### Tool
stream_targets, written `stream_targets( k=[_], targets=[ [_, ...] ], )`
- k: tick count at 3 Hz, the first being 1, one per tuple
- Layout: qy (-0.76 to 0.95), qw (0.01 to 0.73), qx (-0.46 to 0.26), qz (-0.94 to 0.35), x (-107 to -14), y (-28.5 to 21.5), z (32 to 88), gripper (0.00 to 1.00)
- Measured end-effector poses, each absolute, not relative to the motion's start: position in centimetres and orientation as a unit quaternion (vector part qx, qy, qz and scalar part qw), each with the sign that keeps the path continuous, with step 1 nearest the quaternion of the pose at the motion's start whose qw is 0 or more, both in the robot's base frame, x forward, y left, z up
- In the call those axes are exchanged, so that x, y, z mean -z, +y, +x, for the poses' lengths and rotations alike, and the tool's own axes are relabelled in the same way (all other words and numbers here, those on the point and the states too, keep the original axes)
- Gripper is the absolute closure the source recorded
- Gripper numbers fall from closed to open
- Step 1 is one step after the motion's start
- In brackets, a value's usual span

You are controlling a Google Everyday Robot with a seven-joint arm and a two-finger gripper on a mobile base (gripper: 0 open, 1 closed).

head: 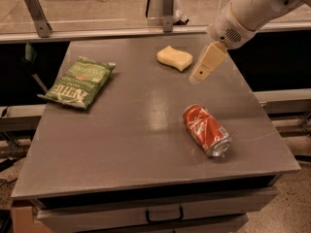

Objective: Pick sponge

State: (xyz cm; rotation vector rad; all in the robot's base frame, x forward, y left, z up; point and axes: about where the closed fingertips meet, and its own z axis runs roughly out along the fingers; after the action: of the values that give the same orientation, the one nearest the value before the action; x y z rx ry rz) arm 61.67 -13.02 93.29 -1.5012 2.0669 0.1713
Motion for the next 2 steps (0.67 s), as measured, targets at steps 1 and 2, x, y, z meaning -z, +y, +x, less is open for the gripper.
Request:
stream_targets(
  k=[1,2],
  targets=[
    [0.775,0.294,-0.064,-0.556,-93.0,-12.4,62.9,0.00],
    [0.770,0.313,-0.078,-0.550,-91.9,-10.0,65.8,0.00]
  ],
)
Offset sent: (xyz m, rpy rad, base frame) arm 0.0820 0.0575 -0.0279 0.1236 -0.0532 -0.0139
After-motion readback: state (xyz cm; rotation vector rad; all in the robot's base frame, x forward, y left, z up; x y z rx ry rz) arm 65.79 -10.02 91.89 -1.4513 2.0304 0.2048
